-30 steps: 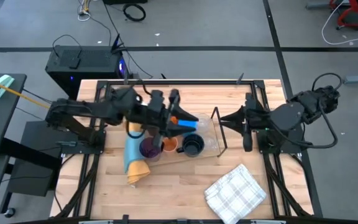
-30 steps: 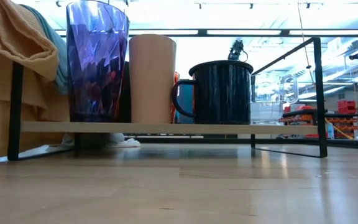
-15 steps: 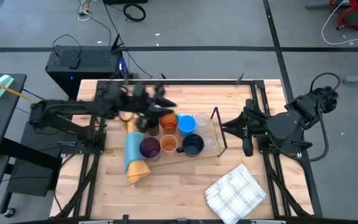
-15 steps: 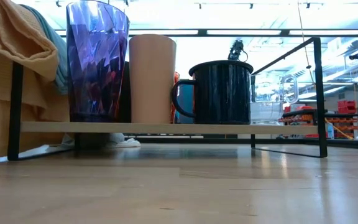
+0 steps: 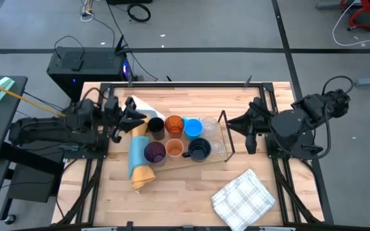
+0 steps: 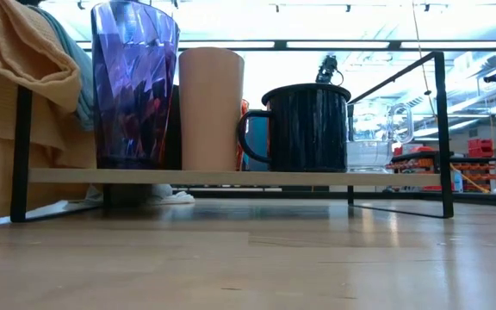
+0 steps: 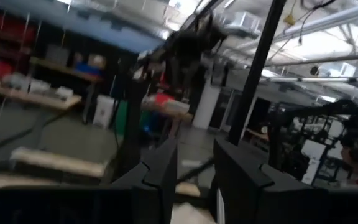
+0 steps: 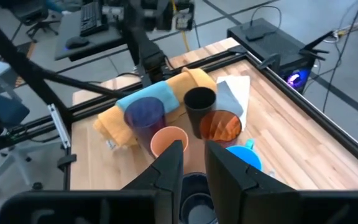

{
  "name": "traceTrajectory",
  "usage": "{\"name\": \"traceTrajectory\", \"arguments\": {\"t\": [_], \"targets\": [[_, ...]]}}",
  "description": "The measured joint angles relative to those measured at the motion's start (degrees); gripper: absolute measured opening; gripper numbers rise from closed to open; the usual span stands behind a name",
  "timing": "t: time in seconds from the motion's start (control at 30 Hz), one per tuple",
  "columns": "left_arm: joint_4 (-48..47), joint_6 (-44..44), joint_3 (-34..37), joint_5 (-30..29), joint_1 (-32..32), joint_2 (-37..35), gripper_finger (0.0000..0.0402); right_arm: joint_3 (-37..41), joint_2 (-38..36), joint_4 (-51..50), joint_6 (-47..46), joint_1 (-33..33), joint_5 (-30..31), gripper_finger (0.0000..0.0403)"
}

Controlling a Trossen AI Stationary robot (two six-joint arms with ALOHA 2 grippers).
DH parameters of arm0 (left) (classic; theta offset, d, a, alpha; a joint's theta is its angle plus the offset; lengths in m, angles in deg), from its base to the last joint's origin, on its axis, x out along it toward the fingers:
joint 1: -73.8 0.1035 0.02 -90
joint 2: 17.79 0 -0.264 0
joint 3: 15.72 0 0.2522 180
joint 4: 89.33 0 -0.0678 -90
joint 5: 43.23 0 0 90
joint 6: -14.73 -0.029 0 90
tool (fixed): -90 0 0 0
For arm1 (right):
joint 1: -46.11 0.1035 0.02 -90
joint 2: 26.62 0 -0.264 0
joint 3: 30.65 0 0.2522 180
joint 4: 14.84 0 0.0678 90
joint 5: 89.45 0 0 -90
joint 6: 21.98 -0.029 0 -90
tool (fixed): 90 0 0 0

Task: Stack small to large cups/mugs on shelf
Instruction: Return to Home Position

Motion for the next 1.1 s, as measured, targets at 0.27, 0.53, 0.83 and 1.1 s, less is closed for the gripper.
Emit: {"name": "traceTrajectory", "arguments": {"t": [0.27, 0.53, 0.83, 1.1], "targets": [[-1.2, 3.22, 10.35, -3.07, -1.63, -9.03, 0.011, 0.0, 0.0, 0.02, -2.02, -2.61, -0.02, 0.0074], [-1.1, 0.98, 15.34, -11.63, -6.39, -12.02, 0.0109, 0.0, 0.0, 0.07, -2.35, -4.78, -0.02, 0.0074], [-2.53, 1.78, 20.02, -13.39, -9.68, -12.09, 0.0109, 0.0, 0.0, 0.07, -3.11, -5.59, -0.44, 0.0074], [1.23, 0.82, 23.31, -14.36, -9.66, -16.9, 0.0109, 0.0, 0.0, 0.07, -5.74, -5.59, -0.45, 0.0074]]}}
